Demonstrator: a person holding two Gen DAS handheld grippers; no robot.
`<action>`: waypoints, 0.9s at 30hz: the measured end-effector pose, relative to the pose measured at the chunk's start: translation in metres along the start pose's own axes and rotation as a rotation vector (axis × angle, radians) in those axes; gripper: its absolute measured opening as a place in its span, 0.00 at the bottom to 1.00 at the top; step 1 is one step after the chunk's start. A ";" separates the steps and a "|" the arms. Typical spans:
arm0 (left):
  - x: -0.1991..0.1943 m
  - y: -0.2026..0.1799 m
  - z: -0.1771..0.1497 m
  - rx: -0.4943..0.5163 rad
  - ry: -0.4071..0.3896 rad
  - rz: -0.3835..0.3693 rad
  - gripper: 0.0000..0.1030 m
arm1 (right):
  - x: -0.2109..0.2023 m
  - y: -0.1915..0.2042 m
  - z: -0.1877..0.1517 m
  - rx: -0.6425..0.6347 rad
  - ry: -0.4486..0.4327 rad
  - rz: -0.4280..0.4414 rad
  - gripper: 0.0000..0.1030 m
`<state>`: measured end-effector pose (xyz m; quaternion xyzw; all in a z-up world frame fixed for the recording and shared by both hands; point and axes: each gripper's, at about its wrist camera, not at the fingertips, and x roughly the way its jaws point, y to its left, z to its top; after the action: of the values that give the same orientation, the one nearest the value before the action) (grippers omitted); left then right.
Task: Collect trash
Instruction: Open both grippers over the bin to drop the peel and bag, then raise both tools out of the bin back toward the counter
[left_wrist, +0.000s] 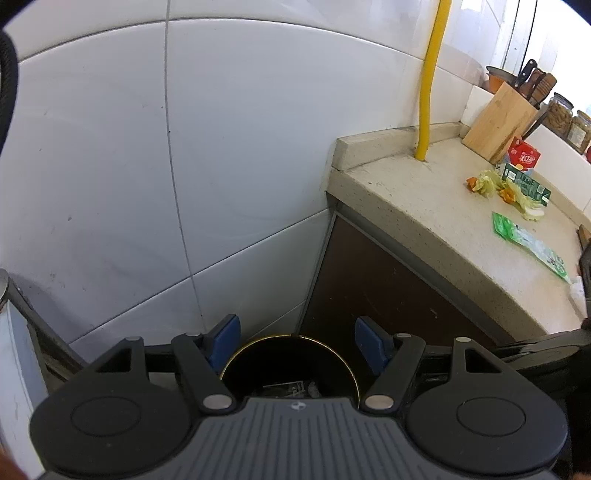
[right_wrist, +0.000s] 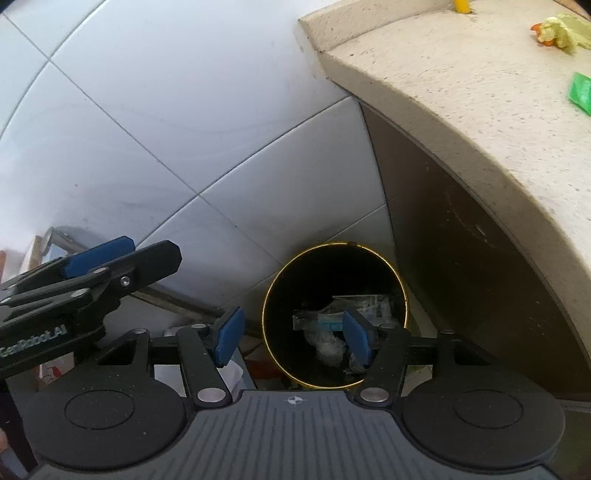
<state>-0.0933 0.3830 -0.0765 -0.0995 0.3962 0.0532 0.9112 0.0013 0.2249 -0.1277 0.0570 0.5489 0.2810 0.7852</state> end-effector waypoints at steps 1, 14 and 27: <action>0.000 0.000 0.000 0.002 -0.001 0.002 0.65 | -0.002 -0.001 -0.002 0.006 -0.001 0.001 0.67; -0.003 -0.007 -0.002 0.054 -0.024 0.046 0.72 | -0.009 -0.012 -0.027 0.063 0.027 -0.008 0.77; -0.003 -0.018 -0.003 0.126 -0.034 0.087 0.80 | -0.030 -0.029 -0.039 0.141 0.003 -0.045 0.84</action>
<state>-0.0938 0.3650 -0.0738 -0.0236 0.3872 0.0695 0.9191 -0.0295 0.1768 -0.1295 0.0991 0.5696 0.2240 0.7846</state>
